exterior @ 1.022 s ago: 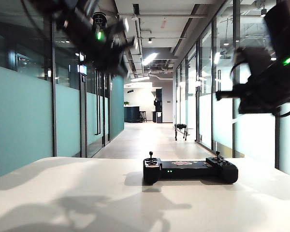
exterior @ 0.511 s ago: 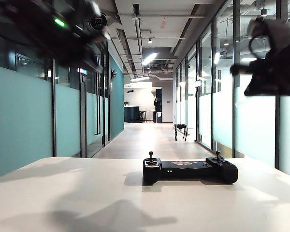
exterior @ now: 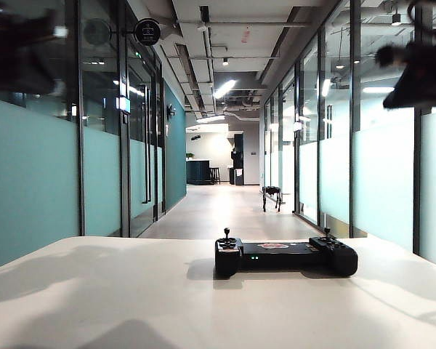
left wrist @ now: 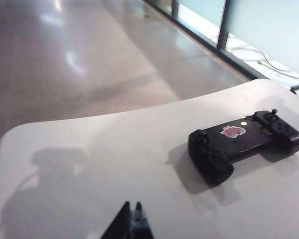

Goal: Push the left joystick on the remote control sitting on the white table forward to make the robot dog walk in a straight line until it approaches the door.

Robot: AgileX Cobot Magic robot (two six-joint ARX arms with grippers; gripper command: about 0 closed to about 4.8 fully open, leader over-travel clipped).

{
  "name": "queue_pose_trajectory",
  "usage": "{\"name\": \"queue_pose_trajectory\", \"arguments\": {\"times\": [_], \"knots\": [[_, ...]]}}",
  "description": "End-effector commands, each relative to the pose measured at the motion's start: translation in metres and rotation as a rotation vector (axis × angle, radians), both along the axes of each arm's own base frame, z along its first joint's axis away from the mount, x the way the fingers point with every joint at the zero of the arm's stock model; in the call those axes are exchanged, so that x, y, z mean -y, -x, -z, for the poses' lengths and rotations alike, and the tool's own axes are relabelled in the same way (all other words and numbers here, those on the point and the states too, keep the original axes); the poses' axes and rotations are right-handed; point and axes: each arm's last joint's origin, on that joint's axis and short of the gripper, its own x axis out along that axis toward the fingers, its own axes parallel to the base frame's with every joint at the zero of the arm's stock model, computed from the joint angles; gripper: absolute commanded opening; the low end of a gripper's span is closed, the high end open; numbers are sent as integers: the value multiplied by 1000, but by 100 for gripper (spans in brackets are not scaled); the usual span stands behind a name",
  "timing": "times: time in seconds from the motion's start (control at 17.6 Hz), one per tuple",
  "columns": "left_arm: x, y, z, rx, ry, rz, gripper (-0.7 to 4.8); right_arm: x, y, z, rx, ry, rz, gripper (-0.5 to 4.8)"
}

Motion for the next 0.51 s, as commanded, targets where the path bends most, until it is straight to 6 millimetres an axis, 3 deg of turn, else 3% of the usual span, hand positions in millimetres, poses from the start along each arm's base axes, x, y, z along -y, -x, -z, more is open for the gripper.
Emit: {"name": "queue_pose_trajectory", "arguments": {"times": [0.06, 0.34, 0.51], "knots": [[-10, 24, 15, 50, 9, -30, -5, 2, 7, -4, 0, 23, -13, -6], [-26, 63, 51, 90, 25, -38, -5, 7, 30, 7, 9, 27, -60, -6], [-31, 75, 61, 19, -3, -45, -5, 13, 47, 12, -14, 38, -60, -6]]}}
